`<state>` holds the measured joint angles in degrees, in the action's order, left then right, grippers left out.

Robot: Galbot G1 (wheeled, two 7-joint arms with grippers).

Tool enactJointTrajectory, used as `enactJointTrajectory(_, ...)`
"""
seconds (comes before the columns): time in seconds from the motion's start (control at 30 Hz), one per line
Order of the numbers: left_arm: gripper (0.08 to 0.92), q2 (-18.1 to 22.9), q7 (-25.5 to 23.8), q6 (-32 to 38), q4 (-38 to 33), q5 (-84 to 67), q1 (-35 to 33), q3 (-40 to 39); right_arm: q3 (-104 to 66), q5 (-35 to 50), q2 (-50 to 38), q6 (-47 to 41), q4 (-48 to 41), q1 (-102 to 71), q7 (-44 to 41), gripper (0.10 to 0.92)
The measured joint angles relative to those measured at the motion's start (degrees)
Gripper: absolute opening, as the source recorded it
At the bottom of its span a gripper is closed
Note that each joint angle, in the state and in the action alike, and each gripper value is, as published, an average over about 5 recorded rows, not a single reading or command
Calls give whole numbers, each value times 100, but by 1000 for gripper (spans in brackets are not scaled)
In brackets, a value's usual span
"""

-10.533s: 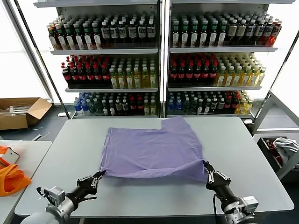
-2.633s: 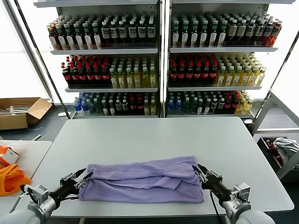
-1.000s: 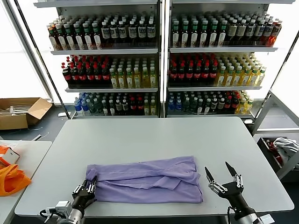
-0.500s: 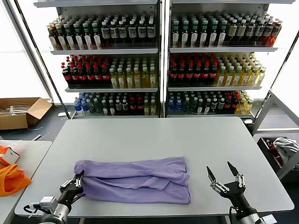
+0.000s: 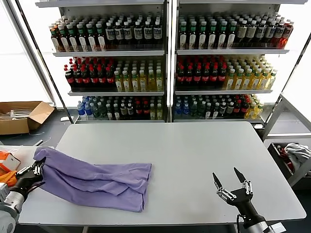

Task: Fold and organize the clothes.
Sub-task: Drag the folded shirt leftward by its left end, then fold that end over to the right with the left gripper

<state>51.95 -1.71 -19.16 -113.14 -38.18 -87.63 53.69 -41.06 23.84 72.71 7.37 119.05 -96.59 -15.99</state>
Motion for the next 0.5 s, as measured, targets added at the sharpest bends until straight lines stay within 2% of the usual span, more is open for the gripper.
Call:
enactJointTrajectory(0.23,112,-5,164,-242,-641,-141,244,-873,-57,27,47,40,36,-63,-10,823)
enactJointTrajectory(0.5,112,228,257,-247,-677,-55,613,-2337,-135,51,110,67,38,-107,-16,823)
